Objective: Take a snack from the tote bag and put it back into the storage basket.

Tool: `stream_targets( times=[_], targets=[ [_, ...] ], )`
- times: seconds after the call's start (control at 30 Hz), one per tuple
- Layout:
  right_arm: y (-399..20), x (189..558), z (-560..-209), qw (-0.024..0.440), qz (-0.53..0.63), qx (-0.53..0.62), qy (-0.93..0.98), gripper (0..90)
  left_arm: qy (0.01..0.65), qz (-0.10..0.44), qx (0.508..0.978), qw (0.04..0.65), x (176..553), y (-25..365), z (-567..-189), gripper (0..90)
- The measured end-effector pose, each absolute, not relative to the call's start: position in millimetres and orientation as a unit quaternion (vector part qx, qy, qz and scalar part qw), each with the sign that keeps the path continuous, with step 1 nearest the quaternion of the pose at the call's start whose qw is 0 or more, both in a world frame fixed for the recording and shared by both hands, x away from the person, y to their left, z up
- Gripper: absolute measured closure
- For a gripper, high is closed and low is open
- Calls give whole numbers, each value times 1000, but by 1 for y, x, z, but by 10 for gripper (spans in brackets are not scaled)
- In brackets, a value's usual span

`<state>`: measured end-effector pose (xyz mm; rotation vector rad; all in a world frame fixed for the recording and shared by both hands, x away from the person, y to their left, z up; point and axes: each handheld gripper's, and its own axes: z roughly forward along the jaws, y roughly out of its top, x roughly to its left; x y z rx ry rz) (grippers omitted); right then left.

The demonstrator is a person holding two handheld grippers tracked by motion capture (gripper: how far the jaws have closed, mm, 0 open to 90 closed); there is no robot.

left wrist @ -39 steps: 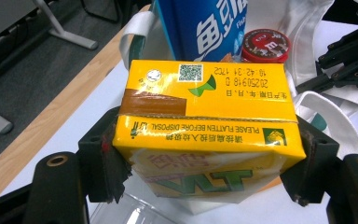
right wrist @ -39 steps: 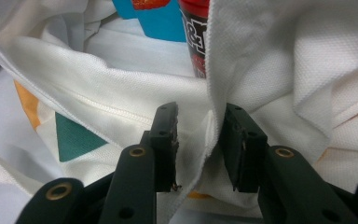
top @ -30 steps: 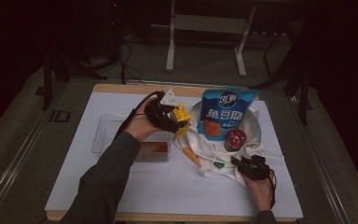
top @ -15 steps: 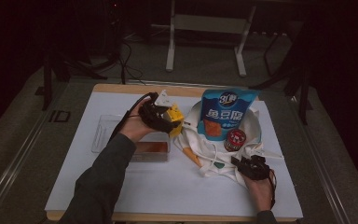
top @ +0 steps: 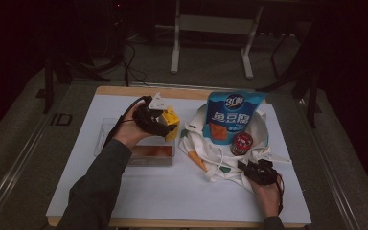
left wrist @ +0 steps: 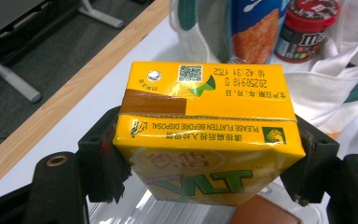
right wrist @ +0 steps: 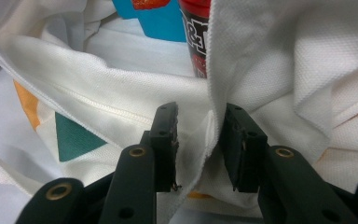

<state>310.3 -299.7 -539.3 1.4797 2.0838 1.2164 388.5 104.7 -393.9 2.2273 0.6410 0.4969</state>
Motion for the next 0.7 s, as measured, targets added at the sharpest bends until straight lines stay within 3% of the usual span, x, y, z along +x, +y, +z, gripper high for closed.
stream_targets(
  times=[0.7],
  targets=[
    [-300, 310, -539, 155, 424, 517, 727, 668, 291, 203, 858, 372, 390, 136, -400, 277]
  ],
)
